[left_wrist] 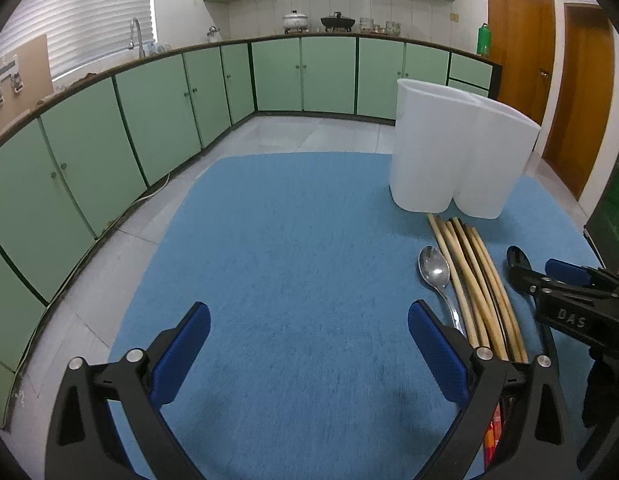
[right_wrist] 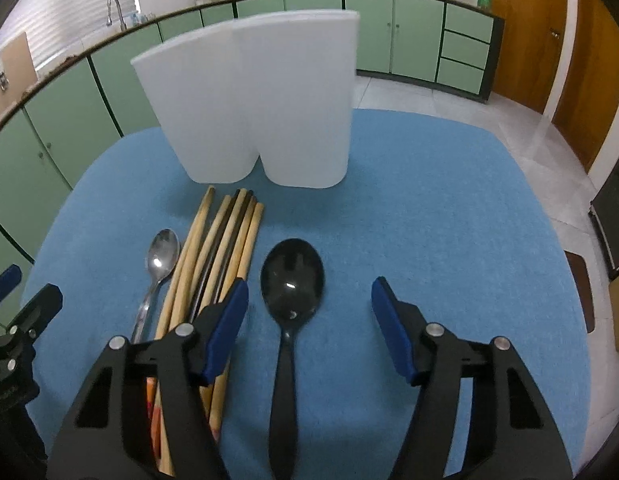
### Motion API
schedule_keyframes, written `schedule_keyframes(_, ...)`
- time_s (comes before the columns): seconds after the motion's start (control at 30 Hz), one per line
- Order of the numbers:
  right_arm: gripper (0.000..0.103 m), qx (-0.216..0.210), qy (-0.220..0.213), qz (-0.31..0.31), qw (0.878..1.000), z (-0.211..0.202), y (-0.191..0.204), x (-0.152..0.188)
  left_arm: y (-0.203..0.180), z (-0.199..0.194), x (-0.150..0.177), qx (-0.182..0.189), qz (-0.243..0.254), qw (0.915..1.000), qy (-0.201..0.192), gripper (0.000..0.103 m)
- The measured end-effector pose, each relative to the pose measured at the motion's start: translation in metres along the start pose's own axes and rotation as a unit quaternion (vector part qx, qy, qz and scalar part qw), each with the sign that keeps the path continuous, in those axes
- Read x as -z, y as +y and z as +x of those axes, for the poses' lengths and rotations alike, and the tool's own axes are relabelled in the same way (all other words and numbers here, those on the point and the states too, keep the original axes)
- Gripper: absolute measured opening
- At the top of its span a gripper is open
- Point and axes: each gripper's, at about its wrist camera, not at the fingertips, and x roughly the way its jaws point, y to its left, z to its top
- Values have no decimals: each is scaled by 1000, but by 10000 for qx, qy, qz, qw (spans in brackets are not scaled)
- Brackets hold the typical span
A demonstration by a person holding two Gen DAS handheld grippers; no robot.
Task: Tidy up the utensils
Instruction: 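Reach the right gripper to the black spoon and close on its handle, then grasp the metal spoon with the left gripper while the right holds the black spoon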
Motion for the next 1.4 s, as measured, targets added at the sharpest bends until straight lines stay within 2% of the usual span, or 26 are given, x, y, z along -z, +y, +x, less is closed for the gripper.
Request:
schedule_keyframes(0.1,53,13,82,48,10000,7,2,-3,-1,5,-3,41,41,10000,22,97)
schedule_keyframes(0.2,34,-35,24,-52,10000,7,5,-5,-5,10,-6,69,95,9999,49,97)
schedule_keyframes(0.4,34,-125,4,-95,9999,2,2,-6,-18,16,-7,273,284,9991,147,97)
schedule_keyframes(0.6,34,-259,4,115,9996,-9,-19,-7,-39,29,-10,536,514,9966,348,97)
schedule_keyframes(0.73,34,-298,5,127,9995,-9,-26,-8,-52,47,-13,356,720,9946,660,97)
schedule_keyframes(0.83,34,-295,18,134,9995,-7,-27,-9,-51,56,-16,323,680,9940,791,98)
schedule_keyframes(1.03,34,-107,-9,20,9999,-4,-21,-9,-42,56,-17,-16,842,9938,732,98)
schedule_keyframes(1.17,34,-55,-10,-14,10000,0,-21,-10,-34,60,-21,47,708,9946,751,97)
schedule_keyframes(1.4,34,16,8,-103,9999,7,-26,-16,-44,63,-34,224,721,9949,674,97)
